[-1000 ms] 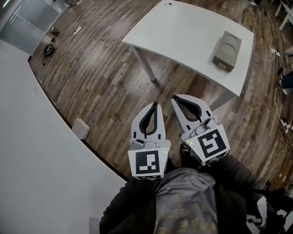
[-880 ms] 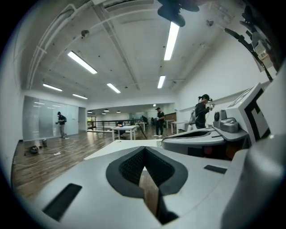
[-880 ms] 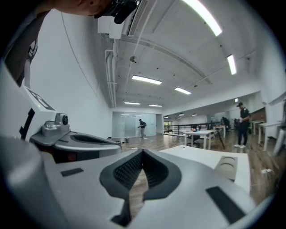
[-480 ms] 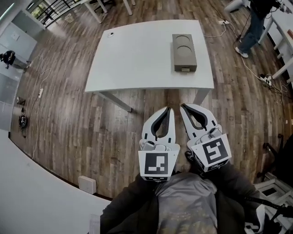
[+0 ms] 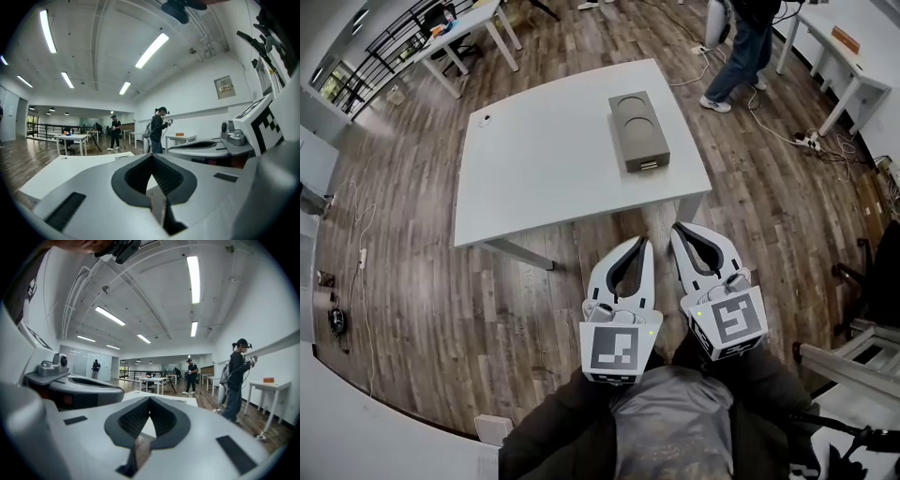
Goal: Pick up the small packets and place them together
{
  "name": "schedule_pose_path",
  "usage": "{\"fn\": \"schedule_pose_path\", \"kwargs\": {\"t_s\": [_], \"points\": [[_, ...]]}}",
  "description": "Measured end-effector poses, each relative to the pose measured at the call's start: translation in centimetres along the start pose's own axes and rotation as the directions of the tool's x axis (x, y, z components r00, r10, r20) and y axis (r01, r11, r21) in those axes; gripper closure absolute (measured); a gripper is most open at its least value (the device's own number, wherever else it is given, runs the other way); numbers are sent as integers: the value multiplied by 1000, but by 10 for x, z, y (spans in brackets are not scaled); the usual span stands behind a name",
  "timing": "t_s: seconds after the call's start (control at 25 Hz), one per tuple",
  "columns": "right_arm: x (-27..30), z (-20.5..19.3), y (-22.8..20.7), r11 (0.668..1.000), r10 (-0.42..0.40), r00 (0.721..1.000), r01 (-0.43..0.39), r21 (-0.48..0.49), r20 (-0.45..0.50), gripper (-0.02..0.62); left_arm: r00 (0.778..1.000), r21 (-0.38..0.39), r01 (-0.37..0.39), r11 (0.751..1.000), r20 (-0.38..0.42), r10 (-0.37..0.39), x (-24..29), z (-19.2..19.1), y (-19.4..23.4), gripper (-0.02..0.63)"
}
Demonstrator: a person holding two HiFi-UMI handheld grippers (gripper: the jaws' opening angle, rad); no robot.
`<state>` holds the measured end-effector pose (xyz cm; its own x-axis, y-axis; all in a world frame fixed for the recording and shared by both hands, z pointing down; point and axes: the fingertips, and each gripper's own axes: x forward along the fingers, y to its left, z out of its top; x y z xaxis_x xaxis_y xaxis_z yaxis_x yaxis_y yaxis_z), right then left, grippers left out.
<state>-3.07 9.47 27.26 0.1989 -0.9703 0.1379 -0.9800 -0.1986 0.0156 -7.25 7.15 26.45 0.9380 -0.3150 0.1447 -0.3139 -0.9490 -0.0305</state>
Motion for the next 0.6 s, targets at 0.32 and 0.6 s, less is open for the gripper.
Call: {"fn": "schedule_pose_path", "kwargs": {"t_s": [0.32, 0.6], "points": [[20, 0, -21, 998, -63, 998, 63, 13, 1, 591, 999, -8, 20, 1000, -37, -20, 16, -15, 14, 606], [88, 7, -45, 998, -47, 999, 46, 30, 26, 591, 997, 33, -34, 999, -61, 36, 57, -9, 62, 605]]}}
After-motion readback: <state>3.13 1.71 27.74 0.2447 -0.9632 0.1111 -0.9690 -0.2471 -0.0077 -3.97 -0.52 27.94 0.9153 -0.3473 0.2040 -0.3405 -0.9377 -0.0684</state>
